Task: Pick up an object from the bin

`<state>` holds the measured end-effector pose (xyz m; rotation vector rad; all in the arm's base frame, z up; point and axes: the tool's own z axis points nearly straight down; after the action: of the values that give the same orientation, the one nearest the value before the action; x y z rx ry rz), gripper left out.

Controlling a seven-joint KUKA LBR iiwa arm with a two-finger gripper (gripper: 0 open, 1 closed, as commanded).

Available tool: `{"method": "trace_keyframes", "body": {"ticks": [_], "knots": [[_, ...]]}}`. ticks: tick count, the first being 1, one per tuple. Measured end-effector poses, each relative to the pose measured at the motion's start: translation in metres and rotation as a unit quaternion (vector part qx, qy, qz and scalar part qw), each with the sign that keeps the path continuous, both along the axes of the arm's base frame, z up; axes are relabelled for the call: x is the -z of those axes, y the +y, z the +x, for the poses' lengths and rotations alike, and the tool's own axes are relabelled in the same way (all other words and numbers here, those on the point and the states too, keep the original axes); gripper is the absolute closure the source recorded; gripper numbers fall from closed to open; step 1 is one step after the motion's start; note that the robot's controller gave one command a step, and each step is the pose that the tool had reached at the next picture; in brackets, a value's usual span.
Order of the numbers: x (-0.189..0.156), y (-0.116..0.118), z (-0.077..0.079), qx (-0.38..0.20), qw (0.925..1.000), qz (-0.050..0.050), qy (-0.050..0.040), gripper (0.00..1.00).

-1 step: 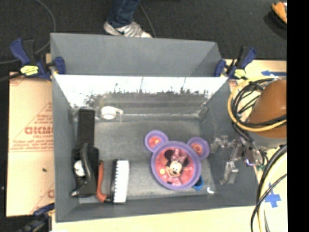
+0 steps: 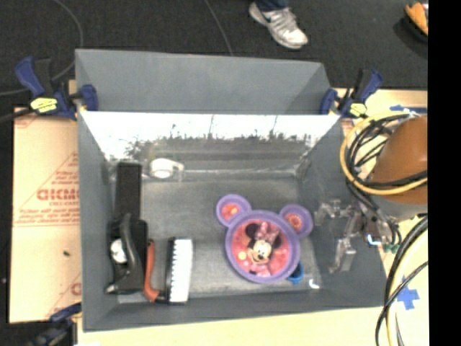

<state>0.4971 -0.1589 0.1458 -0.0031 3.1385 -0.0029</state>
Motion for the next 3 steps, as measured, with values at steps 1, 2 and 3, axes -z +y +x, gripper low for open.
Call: {"method": "trace_keyframes", "body": {"ticks": [1,2,3], "knots": [[0.075,0.055,-0.008,-0.15,0.9887,0.0,0.0,0.0],[0.021,0.05,-0.001,-0.153,0.9882,-0.001,-0.0012,0.0],[0.046,0.086,-0.006,-0.295,0.9556,0.0,0.0002,0.0]]}}
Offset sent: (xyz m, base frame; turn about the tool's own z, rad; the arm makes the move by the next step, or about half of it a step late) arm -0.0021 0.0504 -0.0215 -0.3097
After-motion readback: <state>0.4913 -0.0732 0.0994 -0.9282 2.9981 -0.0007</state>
